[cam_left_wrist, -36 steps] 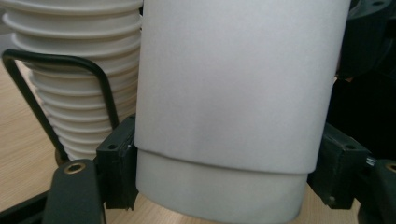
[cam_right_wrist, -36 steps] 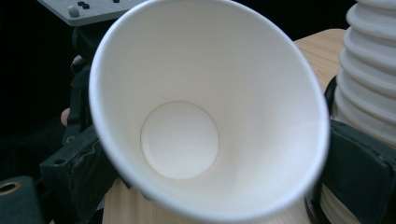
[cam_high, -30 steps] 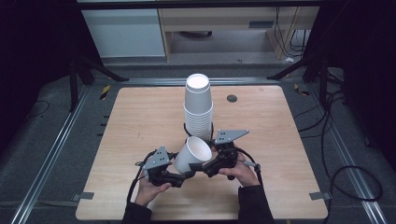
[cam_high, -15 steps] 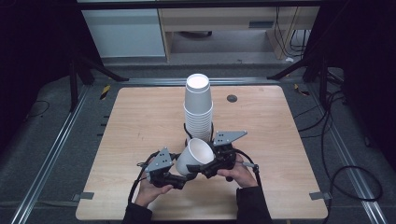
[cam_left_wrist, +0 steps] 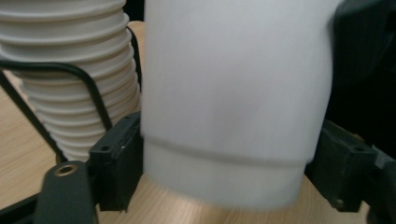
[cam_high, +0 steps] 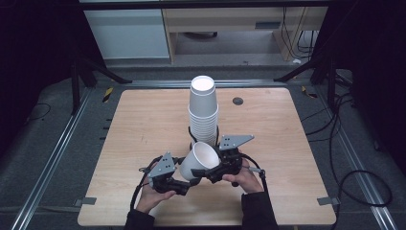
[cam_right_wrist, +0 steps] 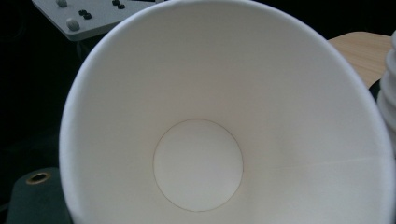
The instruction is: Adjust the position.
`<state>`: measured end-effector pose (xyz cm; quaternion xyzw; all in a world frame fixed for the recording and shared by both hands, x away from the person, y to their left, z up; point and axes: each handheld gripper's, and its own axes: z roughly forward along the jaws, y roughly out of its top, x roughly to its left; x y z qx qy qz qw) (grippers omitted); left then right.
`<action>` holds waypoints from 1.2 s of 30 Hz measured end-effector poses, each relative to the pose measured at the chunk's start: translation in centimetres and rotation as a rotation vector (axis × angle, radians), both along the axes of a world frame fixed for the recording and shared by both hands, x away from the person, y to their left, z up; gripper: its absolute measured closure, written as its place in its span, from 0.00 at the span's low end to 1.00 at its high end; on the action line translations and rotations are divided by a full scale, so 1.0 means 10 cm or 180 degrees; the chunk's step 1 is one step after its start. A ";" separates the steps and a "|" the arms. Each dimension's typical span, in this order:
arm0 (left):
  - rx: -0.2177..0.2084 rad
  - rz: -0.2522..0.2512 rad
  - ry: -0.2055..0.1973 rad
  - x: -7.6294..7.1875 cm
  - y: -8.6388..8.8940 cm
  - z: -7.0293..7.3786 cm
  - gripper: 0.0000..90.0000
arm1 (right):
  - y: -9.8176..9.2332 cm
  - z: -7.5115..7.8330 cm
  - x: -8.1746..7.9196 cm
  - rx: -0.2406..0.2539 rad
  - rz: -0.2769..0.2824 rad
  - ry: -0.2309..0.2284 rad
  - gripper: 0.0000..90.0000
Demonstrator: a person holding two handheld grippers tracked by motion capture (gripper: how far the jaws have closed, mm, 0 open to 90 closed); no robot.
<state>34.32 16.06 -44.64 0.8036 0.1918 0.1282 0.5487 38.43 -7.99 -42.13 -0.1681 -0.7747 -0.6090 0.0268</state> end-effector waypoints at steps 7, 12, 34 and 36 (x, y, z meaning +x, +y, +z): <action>0.0049 0.0280 0.0052 -0.03 0.21 0.02 0.18 | -0.17 0.10 0.01 -0.0038 -0.0177 -0.0095 0.14; 0.0013 0.0458 0.0067 -0.03 0.36 0.05 0.18 | -0.29 0.17 -0.01 -0.0116 -0.0411 -0.0195 0.14; -0.0019 0.1283 0.0180 0.08 0.63 0.06 0.17 | -0.76 0.25 0.05 -0.0547 -0.1493 -0.0316 0.14; -0.0005 0.1319 0.0180 0.08 0.64 0.06 0.17 | -0.79 0.26 0.07 -0.0577 -0.1557 -0.0312 0.14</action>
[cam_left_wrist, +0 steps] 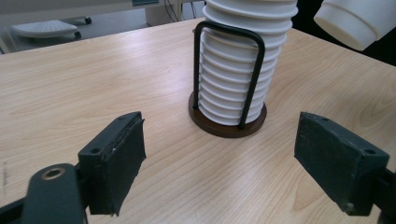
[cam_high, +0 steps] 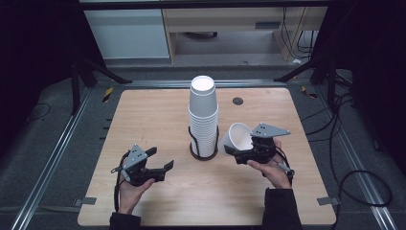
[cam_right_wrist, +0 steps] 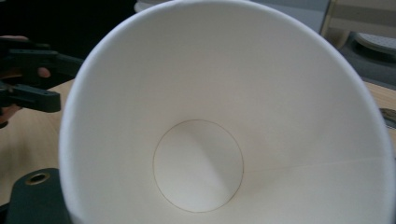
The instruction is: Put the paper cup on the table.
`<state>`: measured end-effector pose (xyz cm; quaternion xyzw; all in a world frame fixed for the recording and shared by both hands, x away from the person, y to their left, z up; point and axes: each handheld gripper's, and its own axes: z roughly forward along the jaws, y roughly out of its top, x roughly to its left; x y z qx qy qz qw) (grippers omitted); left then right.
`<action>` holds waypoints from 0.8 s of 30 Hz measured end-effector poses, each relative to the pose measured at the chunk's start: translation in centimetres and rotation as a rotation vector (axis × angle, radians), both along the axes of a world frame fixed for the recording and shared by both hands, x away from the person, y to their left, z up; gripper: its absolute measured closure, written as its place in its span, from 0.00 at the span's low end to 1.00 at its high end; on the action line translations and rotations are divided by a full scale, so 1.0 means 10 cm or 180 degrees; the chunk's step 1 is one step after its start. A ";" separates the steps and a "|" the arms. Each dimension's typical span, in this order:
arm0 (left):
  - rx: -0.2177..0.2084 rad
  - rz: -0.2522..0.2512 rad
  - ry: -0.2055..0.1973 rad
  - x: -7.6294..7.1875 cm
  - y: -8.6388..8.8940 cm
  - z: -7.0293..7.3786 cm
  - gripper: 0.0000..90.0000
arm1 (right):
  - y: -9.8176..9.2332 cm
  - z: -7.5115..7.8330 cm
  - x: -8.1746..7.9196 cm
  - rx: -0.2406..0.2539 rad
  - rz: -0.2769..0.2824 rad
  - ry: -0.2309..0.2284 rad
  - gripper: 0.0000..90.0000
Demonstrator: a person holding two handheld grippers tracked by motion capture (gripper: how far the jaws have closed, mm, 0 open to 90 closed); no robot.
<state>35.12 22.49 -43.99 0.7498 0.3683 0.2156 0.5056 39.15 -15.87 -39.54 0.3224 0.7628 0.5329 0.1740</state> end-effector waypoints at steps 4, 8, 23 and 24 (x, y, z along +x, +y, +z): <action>-0.0034 0.0040 0.0031 0.01 0.03 0.00 0.17 | -0.05 0.01 0.04 -0.0005 -0.0131 0.0002 0.14; 0.0002 0.0128 0.0051 0.03 0.06 -0.01 0.17 | -0.09 0.01 0.09 -0.0112 -0.0326 0.0021 0.14; 0.0075 0.0322 0.0172 0.09 0.13 -0.03 0.17 | -0.38 -0.09 0.37 -0.0588 -0.1060 0.0259 0.14; 0.0087 0.0332 0.0172 0.09 0.13 -0.03 0.17 | -0.41 -0.10 0.39 -0.0634 -0.1108 0.0264 0.14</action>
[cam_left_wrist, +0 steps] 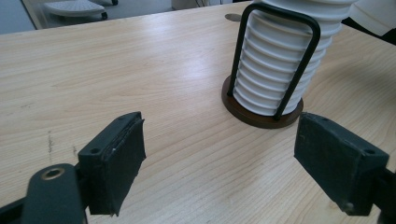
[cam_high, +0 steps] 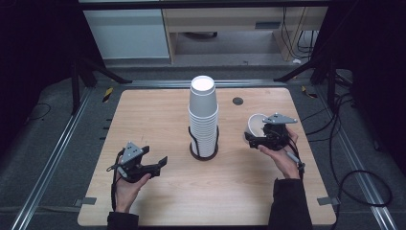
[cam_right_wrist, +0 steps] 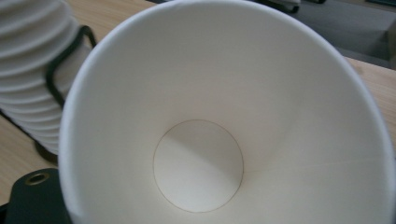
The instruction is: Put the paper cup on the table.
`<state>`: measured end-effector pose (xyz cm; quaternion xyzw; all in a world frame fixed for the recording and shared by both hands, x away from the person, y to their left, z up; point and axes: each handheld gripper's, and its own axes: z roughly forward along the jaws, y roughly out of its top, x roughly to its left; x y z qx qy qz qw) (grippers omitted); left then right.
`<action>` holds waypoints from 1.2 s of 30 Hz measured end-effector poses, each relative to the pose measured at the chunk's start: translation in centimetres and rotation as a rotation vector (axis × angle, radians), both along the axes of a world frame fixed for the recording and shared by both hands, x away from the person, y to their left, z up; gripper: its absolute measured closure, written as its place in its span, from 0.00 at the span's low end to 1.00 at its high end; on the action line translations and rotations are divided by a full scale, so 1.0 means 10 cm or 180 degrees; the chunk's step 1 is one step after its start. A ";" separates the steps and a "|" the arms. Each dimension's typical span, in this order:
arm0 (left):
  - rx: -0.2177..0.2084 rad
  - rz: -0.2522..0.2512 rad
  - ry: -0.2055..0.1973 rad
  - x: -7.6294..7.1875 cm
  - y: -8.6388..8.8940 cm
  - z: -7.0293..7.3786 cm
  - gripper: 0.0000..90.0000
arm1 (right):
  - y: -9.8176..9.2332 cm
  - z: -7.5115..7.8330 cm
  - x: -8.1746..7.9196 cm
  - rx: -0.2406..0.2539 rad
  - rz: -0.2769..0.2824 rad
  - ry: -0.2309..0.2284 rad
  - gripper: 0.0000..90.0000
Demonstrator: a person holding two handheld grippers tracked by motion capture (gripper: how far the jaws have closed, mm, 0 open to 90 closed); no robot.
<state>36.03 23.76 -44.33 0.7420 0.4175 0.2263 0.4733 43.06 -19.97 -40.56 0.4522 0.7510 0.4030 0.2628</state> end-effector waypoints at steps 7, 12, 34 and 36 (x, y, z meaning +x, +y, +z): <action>0.0017 0.0032 0.0002 0.00 0.02 0.00 0.18 | -0.14 -0.08 0.12 -0.0129 -0.0245 0.0155 0.14; 0.0018 0.0038 0.0013 -0.01 0.04 -0.01 0.18 | -0.21 -0.17 0.21 -0.0196 -0.0395 0.0288 0.14; 0.0073 -0.0013 0.0028 0.00 0.01 -0.02 0.18 | -0.40 -0.40 0.41 -0.0415 -0.0742 0.0572 0.13; 0.0078 -0.0022 0.0037 0.00 0.00 -0.02 0.18 | -0.39 -0.43 0.43 -0.0457 -0.0756 0.0581 0.13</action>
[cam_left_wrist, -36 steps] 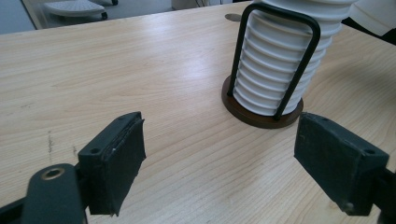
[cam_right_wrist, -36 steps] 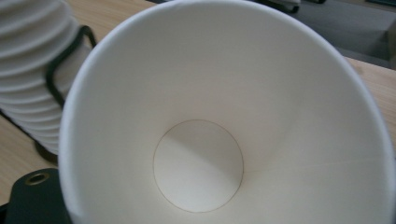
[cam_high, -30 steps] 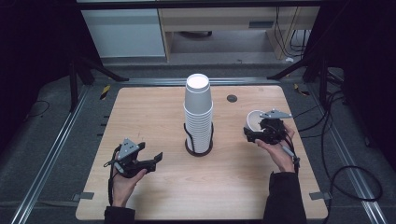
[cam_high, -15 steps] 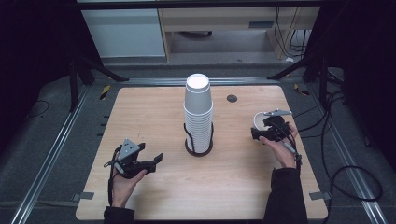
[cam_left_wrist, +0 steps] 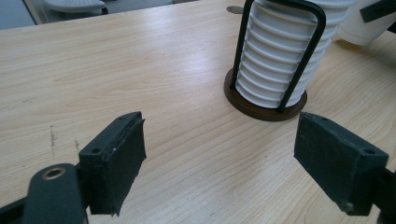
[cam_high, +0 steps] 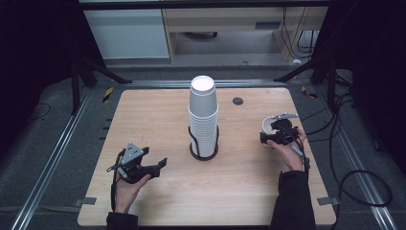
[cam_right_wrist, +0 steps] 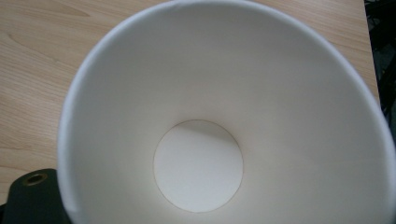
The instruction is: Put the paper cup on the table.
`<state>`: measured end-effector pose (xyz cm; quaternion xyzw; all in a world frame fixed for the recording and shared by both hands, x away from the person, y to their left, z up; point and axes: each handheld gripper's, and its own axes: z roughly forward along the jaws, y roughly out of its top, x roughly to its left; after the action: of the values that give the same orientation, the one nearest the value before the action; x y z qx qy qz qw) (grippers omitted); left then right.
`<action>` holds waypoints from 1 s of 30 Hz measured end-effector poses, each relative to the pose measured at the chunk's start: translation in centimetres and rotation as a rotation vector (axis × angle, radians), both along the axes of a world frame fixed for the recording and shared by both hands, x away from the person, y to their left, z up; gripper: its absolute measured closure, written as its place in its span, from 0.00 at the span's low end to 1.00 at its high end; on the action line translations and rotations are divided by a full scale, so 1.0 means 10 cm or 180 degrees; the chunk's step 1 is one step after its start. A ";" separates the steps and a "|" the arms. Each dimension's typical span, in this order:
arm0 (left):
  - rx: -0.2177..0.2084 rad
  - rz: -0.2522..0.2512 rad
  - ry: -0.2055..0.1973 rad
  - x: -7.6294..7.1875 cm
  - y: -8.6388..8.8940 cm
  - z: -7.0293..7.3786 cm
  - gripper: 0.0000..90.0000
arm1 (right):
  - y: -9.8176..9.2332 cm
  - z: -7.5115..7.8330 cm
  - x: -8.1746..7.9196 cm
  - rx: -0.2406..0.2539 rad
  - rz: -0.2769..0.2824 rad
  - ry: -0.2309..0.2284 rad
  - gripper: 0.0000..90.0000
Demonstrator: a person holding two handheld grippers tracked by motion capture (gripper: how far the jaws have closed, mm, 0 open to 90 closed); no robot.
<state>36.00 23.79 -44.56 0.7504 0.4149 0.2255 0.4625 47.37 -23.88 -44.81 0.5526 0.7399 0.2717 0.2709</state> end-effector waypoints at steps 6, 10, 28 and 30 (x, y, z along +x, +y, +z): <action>0.0000 -0.0005 -0.0003 0.00 0.00 0.00 0.17 | -0.01 -0.07 0.03 -0.0009 -0.0017 0.0120 0.13; 0.0010 -0.0012 0.0005 0.00 0.00 -0.01 0.17 | -0.01 -0.08 0.04 0.0012 -0.0015 0.0134 0.13; 0.0007 -0.0022 0.0013 0.00 -0.01 -0.01 0.17 | -0.01 -0.13 0.06 -0.0028 -0.0010 0.0260 0.10; 0.0005 -0.0026 0.0014 0.00 -0.01 -0.01 0.17 | -0.01 -0.13 0.06 -0.0003 0.0018 0.0295 0.08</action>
<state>36.01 23.74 -44.65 0.7529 0.4127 0.2223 0.4620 48.00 -23.99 -46.10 0.5624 0.7533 0.2462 0.2359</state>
